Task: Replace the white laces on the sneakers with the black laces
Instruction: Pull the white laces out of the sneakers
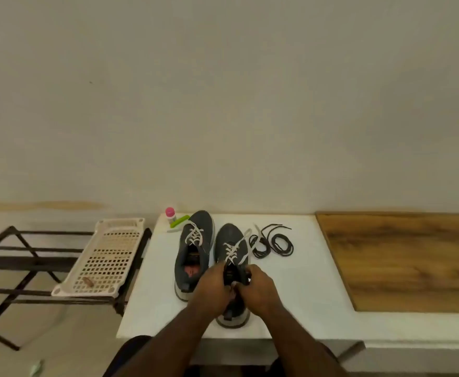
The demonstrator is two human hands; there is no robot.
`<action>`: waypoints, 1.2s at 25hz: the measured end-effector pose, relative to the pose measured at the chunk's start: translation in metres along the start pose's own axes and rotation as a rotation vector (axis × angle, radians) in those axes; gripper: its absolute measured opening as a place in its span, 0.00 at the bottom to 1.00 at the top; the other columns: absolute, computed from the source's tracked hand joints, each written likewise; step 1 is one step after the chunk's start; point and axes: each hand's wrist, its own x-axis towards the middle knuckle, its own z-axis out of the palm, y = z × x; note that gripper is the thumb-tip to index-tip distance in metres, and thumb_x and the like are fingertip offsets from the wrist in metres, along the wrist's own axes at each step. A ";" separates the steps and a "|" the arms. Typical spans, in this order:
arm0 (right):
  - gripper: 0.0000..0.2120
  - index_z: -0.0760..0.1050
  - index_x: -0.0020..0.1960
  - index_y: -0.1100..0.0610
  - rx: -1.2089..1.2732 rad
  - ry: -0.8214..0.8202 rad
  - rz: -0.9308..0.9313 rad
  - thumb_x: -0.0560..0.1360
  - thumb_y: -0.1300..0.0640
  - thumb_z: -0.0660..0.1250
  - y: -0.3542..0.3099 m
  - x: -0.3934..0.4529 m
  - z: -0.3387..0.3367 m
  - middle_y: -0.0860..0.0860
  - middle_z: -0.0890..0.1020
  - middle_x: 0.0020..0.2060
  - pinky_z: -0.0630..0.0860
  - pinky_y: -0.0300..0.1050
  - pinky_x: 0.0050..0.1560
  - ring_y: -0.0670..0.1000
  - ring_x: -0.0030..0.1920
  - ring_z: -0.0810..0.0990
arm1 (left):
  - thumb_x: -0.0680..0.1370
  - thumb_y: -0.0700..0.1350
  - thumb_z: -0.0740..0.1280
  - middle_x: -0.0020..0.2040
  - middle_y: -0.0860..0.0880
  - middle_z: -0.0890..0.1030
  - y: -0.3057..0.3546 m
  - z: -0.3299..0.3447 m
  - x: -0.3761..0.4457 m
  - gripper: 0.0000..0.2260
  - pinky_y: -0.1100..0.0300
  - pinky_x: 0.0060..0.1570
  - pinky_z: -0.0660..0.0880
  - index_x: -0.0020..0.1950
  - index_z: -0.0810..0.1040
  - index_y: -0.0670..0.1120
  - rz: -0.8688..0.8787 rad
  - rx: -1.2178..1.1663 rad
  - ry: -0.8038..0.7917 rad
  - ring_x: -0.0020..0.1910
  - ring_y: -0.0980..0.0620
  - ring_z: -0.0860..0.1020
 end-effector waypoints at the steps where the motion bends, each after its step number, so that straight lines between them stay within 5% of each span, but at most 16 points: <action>1: 0.18 0.73 0.64 0.53 -0.031 -0.003 0.018 0.75 0.55 0.71 0.002 -0.007 0.003 0.52 0.82 0.58 0.76 0.45 0.59 0.52 0.57 0.80 | 0.75 0.39 0.67 0.60 0.48 0.79 -0.001 0.000 -0.005 0.20 0.56 0.64 0.72 0.67 0.72 0.48 -0.007 -0.003 -0.008 0.61 0.49 0.77; 10: 0.09 0.78 0.54 0.55 -0.167 0.102 0.070 0.76 0.52 0.69 -0.012 0.004 0.013 0.51 0.82 0.49 0.76 0.41 0.48 0.49 0.45 0.79 | 0.79 0.42 0.64 0.70 0.46 0.70 -0.010 -0.005 0.018 0.24 0.52 0.69 0.68 0.75 0.66 0.49 0.121 0.188 -0.042 0.68 0.46 0.71; 16: 0.04 0.77 0.51 0.52 -0.218 0.174 0.103 0.78 0.53 0.66 -0.002 0.016 0.020 0.47 0.79 0.44 0.71 0.38 0.44 0.46 0.43 0.77 | 0.80 0.46 0.61 0.58 0.48 0.74 -0.018 0.002 0.041 0.09 0.54 0.51 0.76 0.60 0.72 0.50 0.215 0.289 0.049 0.54 0.48 0.77; 23: 0.03 0.77 0.49 0.50 -0.263 0.163 0.138 0.76 0.53 0.66 -0.004 -0.012 0.017 0.46 0.80 0.41 0.70 0.35 0.38 0.44 0.39 0.77 | 0.79 0.42 0.63 0.44 0.48 0.79 -0.029 -0.010 0.029 0.02 0.65 0.39 0.68 0.47 0.74 0.46 0.116 -0.046 0.113 0.45 0.50 0.77; 27: 0.03 0.74 0.47 0.49 -0.243 0.120 0.089 0.76 0.51 0.67 -0.007 -0.014 0.014 0.46 0.79 0.41 0.69 0.33 0.37 0.43 0.38 0.76 | 0.79 0.42 0.63 0.62 0.54 0.75 -0.028 -0.012 0.021 0.16 0.61 0.60 0.71 0.66 0.74 0.52 0.260 0.037 -0.036 0.60 0.54 0.75; 30: 0.06 0.73 0.48 0.49 -0.217 0.098 0.071 0.75 0.48 0.69 -0.002 -0.009 0.009 0.44 0.78 0.40 0.67 0.33 0.36 0.44 0.38 0.76 | 0.80 0.44 0.63 0.60 0.51 0.77 -0.018 -0.012 0.022 0.11 0.58 0.60 0.73 0.60 0.78 0.50 0.285 0.212 -0.106 0.57 0.53 0.76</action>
